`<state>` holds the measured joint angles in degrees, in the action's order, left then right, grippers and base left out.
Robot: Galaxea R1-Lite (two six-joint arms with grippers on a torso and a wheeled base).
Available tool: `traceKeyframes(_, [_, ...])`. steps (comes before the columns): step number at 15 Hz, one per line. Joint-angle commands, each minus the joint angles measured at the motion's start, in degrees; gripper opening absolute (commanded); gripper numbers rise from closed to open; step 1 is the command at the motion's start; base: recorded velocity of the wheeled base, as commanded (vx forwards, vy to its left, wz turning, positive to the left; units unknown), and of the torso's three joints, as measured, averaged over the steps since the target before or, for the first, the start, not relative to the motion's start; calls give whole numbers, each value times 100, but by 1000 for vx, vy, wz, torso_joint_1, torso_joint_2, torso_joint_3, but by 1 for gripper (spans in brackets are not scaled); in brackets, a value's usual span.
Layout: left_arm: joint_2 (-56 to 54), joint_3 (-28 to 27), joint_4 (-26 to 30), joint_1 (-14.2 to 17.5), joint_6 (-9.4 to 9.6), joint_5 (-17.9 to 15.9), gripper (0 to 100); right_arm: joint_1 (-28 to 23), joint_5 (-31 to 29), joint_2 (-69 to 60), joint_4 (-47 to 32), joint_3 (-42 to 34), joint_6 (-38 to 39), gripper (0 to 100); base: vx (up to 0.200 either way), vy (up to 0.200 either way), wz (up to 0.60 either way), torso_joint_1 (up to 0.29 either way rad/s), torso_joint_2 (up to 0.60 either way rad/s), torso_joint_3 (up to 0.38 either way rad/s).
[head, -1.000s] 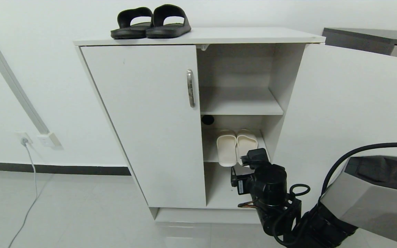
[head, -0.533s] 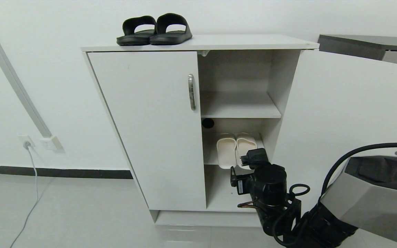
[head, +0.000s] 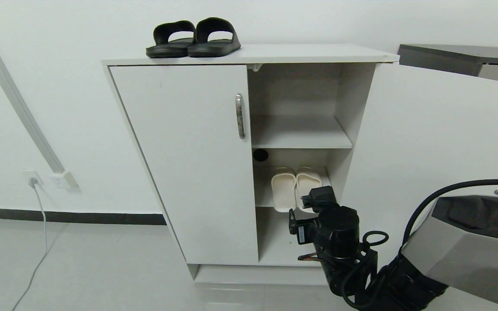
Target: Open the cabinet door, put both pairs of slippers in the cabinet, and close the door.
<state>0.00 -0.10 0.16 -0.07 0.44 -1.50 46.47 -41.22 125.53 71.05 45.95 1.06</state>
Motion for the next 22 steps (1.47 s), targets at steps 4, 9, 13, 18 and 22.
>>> traceKeyframes(4, [9, 1, 2, -1, 0, 1, 0, 2, 0, 7, 14, -7, -1, 100, 0, 200, 0, 5, 6, 4])
traceKeyframes(9, [9, 1, 2, -1, 0, 1, 0, 2, 0, 7, 23, -16, -1, 100, 0, 200, 0, 1, 0, 8])
traceKeyframes(13, [9, 1, 2, -1, 0, 1, 0, 11, 8, 16, 32, -42, -1, 100, 0, 200, 0, 2, 0, 4])
traceKeyframes(18, [9, 1, 2, -1, 0, 1, 0, 20, 61, 7, 120, -121, 8, 100, 0, 120, 0, 0, 1, 0])
traceKeyframes(22, [9, 1, 2, -1, -9, 1, 0, 20, 457, 16, 419, -314, 8, 100, 0, 0, 0, 0, 0, 0])
